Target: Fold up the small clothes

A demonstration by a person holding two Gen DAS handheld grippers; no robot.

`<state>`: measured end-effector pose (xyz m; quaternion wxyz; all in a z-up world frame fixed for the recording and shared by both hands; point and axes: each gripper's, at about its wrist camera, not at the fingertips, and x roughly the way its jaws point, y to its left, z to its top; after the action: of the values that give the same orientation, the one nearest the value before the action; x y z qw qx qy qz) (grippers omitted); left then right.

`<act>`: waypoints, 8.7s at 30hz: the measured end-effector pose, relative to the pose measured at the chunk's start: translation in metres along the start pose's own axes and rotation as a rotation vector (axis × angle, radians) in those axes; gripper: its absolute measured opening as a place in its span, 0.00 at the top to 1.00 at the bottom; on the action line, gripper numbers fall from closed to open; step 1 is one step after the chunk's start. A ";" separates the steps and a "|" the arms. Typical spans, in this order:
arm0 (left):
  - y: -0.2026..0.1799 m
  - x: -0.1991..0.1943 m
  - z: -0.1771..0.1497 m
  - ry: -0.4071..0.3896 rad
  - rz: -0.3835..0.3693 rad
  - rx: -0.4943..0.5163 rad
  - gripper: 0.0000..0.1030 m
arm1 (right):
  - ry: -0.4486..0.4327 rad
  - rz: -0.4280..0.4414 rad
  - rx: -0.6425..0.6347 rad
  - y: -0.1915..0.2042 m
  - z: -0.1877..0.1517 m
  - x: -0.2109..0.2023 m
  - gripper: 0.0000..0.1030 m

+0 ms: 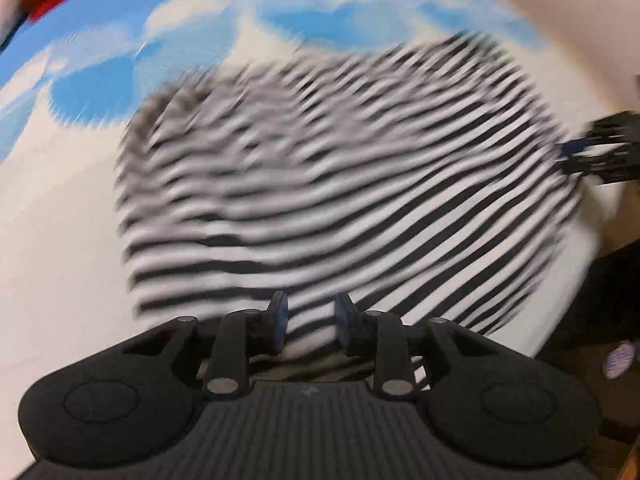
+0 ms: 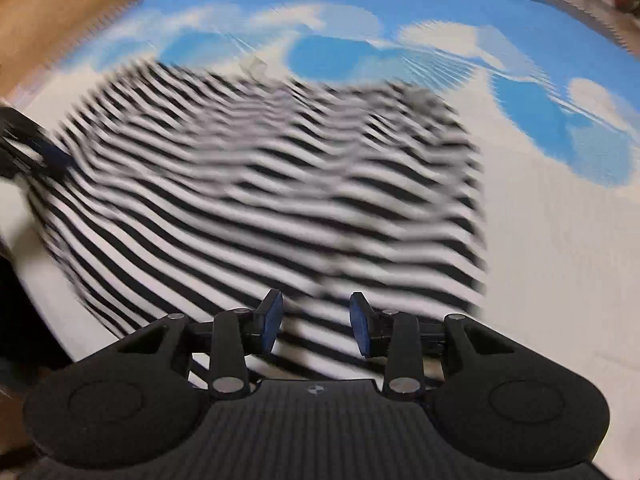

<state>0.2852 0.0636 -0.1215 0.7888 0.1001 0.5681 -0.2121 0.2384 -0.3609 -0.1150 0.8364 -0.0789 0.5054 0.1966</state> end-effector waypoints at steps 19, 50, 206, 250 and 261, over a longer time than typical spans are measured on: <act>0.008 -0.191 -0.053 -0.565 0.144 -0.391 0.51 | -0.367 0.006 -0.014 0.109 0.006 -0.081 0.88; 0.077 -0.167 -0.098 -0.445 0.263 -0.528 0.43 | -0.322 0.058 -0.653 0.413 0.061 0.060 0.71; -0.047 0.057 0.121 -0.118 -0.157 -0.531 0.24 | -0.044 0.036 0.509 -0.052 0.009 0.008 0.48; -0.016 0.019 0.168 -0.330 -0.179 -0.120 0.56 | -0.293 0.167 0.646 -0.047 0.130 0.030 0.40; -0.032 0.015 0.138 -0.221 -0.159 -0.028 0.56 | -0.190 0.146 0.624 -0.040 0.113 0.031 0.98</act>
<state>0.3925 -0.0232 -0.0870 0.8286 0.0197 0.4868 -0.2756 0.3598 -0.3523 -0.0910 0.8473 0.2360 0.4654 0.0985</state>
